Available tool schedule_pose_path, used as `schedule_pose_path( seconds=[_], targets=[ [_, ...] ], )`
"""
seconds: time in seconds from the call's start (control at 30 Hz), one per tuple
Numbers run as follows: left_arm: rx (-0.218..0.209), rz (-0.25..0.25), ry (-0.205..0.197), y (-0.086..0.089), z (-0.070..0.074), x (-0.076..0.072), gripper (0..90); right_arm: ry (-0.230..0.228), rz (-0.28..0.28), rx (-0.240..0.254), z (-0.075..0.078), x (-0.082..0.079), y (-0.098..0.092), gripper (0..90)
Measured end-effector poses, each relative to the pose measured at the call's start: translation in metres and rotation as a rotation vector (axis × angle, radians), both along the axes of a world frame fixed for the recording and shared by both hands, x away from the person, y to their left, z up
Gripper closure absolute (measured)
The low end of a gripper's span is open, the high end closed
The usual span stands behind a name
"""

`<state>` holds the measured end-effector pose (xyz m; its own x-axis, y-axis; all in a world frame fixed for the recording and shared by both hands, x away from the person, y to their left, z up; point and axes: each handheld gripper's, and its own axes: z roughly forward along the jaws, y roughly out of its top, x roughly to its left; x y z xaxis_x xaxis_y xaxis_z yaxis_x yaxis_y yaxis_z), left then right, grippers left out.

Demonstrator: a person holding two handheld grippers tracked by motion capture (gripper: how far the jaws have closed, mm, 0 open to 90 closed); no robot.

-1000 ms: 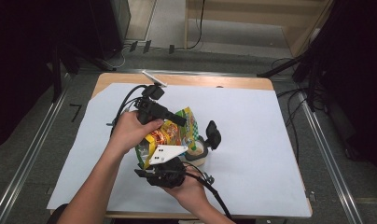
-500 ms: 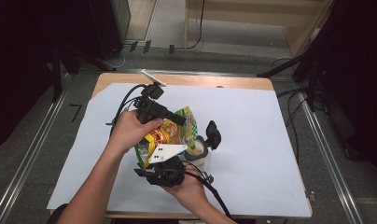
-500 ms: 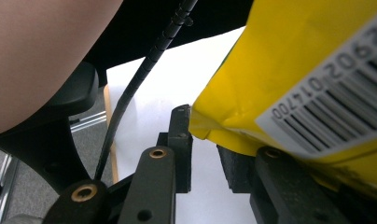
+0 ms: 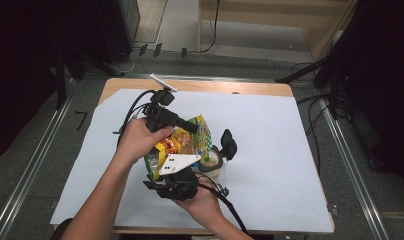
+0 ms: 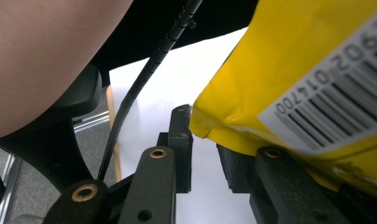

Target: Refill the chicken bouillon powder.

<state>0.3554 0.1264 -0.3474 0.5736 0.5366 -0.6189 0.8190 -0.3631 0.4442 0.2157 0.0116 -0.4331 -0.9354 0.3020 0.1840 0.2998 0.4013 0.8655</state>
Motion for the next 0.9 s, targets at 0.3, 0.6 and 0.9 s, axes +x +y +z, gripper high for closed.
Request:
schedule_pose_path(
  seconds=[0.3,0.6,0.9],
  targets=[
    [-0.002,-0.005,0.008,-0.0004,-0.0006,0.0003,71.5,0.002,-0.002,0.0,0.0007,-0.0006,-0.0003,77.5],
    [-0.003,-0.007,0.008,-0.0007,-0.0005,0.0001,71.4,-0.002,-0.002,0.0,0.0004,-0.0007,-0.0002,77.7],
    [-0.004,-0.009,0.012,-0.0012,-0.0008,0.0,71.4,0.002,-0.004,0.002,0.0001,-0.0008,-0.0008,79.1]
  ],
)
